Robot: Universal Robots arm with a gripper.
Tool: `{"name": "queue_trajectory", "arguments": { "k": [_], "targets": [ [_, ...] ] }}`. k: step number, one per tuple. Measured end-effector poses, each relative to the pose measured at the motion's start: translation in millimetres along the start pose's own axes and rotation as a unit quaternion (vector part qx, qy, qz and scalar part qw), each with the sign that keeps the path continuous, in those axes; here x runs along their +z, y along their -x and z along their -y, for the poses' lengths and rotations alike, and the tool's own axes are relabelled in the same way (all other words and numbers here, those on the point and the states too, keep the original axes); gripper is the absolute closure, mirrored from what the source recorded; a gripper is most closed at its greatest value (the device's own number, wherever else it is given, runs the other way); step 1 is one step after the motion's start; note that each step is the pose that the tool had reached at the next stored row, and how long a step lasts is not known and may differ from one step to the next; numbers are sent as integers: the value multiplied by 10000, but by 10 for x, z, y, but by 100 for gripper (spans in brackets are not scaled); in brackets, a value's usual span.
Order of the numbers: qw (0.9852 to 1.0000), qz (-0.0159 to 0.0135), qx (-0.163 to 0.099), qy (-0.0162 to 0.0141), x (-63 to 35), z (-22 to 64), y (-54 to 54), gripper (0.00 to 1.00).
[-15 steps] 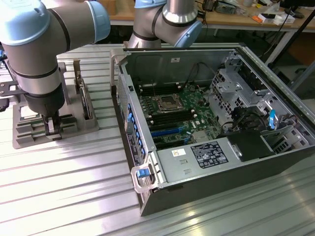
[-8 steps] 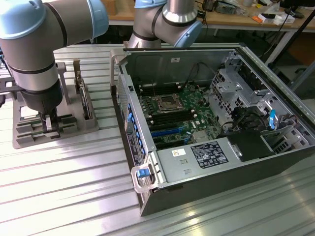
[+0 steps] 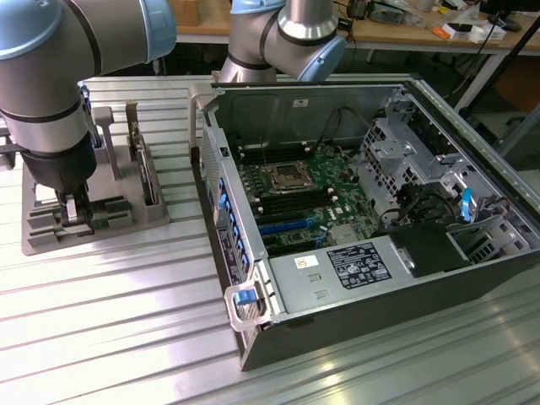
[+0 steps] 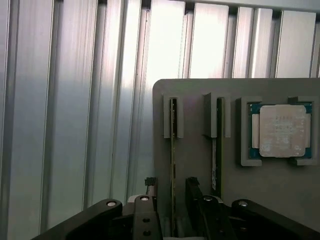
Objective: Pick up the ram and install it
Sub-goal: 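Pick up the ram and move it above insertion slot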
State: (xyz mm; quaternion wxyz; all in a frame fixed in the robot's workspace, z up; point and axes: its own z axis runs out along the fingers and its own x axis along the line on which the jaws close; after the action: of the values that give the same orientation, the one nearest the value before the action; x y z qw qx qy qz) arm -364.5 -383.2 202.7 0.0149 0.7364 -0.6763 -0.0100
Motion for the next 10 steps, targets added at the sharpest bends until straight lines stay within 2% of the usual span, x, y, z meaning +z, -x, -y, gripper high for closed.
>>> {"name": "queue_trajectory", "arguments": {
  "k": [3, 10],
  "targets": [
    [10000, 20, 0, -3, -2, -29, 3, 64],
    [10000, 29, -1, -5, -60, -42, 3, 64]
  ]
}}
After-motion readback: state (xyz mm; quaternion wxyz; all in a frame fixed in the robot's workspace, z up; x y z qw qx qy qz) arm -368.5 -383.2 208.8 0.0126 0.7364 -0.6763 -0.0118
